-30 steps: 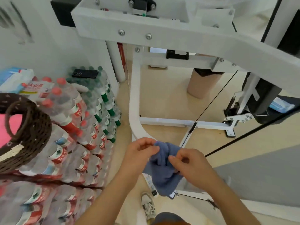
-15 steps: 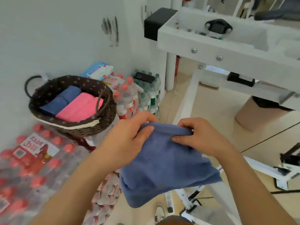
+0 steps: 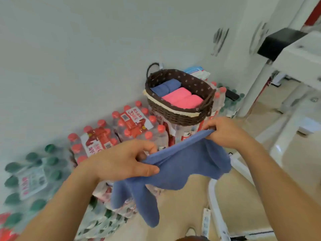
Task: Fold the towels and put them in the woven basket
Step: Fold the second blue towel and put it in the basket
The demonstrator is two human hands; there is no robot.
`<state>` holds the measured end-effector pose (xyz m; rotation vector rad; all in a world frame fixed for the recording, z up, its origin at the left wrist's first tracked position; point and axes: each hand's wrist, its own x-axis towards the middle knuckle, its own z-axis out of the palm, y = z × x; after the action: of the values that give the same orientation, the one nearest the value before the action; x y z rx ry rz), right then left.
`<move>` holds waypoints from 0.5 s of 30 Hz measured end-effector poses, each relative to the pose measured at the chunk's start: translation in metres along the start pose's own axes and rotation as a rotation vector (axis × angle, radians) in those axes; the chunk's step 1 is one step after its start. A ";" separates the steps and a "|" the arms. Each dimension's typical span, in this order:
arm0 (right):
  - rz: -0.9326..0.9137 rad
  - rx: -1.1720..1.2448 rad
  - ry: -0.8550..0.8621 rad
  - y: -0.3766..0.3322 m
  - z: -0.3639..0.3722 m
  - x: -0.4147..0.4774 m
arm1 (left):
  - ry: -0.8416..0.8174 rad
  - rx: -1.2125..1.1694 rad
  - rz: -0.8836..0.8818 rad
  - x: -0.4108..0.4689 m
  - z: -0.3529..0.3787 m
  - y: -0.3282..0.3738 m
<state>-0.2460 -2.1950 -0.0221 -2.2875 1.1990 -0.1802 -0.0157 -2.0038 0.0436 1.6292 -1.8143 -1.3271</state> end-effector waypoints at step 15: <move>-0.057 0.337 -0.502 -0.169 0.081 0.041 | 0.642 -0.187 -0.396 -0.240 -0.068 -0.210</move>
<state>-0.0712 -2.1180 -0.0072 -1.9139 0.7774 0.1557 0.2211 -1.7889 -0.0193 2.0615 -1.0033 -0.9102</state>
